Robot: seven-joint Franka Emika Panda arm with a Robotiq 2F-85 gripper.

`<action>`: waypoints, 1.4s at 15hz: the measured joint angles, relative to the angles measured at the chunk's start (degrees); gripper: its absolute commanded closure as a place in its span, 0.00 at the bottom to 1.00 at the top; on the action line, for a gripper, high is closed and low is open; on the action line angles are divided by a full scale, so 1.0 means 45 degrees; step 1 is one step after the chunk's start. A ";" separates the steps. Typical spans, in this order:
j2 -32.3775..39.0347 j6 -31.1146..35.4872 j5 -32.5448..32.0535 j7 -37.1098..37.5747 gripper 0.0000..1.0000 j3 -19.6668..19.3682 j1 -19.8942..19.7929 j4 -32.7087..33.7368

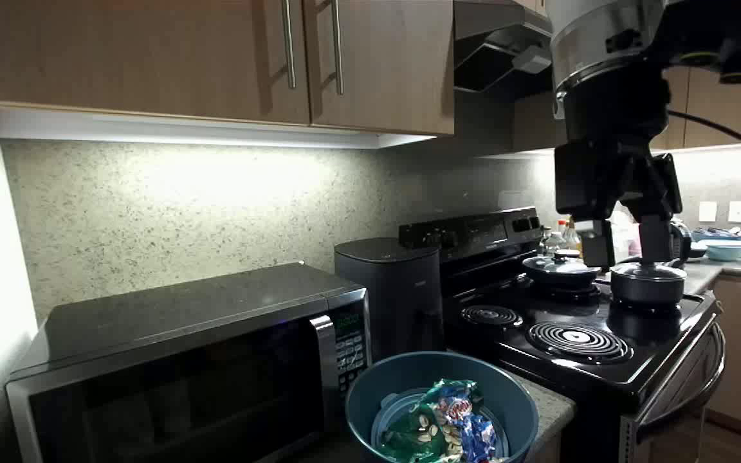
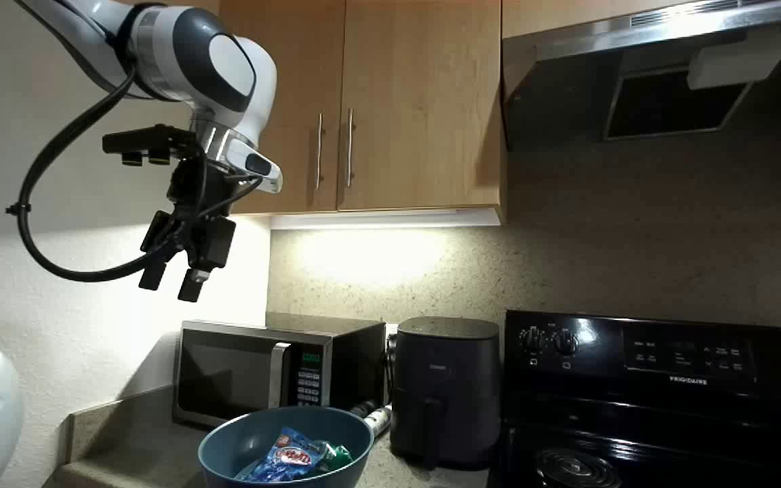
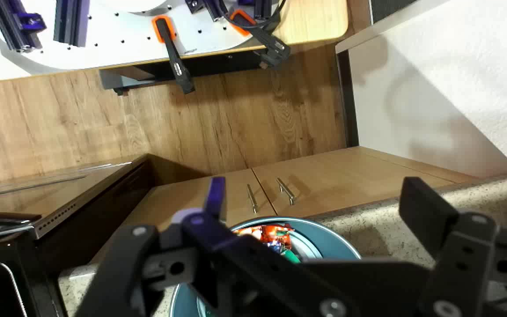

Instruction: Remove all the objects from the bowl

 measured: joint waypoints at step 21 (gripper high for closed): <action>0.5688 0.3959 -0.0255 0.0021 0.00 0.0073 -0.0327 0.0193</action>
